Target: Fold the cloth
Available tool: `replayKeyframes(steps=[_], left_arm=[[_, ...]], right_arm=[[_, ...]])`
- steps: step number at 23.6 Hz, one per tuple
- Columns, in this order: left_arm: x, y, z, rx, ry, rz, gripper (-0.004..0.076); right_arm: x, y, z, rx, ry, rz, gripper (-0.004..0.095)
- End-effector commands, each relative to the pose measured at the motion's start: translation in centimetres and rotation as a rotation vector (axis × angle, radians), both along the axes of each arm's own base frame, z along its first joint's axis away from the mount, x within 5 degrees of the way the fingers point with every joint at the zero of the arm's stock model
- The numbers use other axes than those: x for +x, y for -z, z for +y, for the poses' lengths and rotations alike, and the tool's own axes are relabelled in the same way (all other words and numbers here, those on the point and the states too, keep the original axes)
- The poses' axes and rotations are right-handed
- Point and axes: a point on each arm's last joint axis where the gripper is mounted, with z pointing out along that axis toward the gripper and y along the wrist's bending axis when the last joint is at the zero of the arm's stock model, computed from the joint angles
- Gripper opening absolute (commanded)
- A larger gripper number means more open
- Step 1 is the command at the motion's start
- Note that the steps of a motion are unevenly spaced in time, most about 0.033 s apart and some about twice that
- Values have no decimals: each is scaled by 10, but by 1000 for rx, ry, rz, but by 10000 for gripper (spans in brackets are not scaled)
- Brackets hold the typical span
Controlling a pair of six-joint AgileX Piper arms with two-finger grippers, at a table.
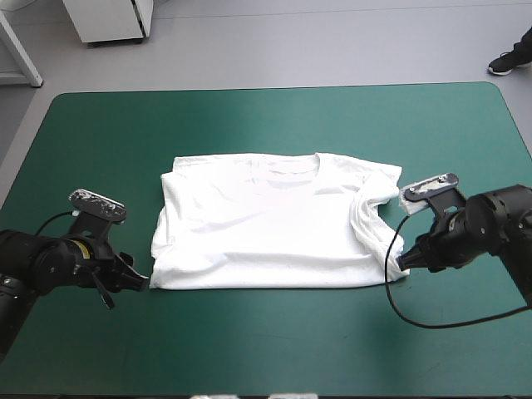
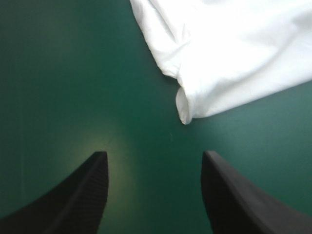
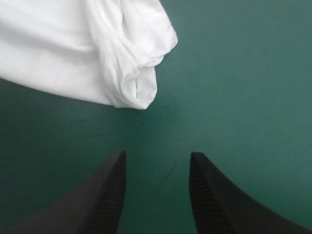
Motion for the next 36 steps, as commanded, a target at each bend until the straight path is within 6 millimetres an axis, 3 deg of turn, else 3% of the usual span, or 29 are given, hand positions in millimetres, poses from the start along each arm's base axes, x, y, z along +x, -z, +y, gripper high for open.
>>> replayKeyframes(steps=[1, 9, 12, 15, 20, 24, 27, 30, 35, 36], left_arm=[[13, 15, -8, -38, 3, 14, 419], [51, 48, -24, -69, 9, 82, 429], [66, 74, -28, -47, 5, 158, 429], [69, 97, -29, -40, -1, 218, 429], [73, 111, -32, -67, -9, 207, 429], [71, 133, -32, -53, -18, 289, 429], [72, 137, -34, -62, -24, 297, 424], [72, 138, -36, -87, -29, 303, 333], [71, 138, -36, -82, -13, 311, -8], [70, 138, -35, -78, -9, 324, -8]], right_arm=[[-9, -7, -4, 3, 6, -69, 442], [-7, -5, -5, -7, 11, -89, 492], [-7, -5, -5, -10, 11, -99, 492], [-5, -6, -5, -11, 10, -113, 492], [-4, -7, -5, -6, 17, -129, 492], [-4, -7, -5, -3, 21, -131, 492], [-3, -6, -5, -4, 25, -134, 492], [6, 2, -3, -11, 34, -92, 491], [26, 22, 2, -25, 30, -17, 490], [34, 29, 5, -13, 30, -5, 491]])
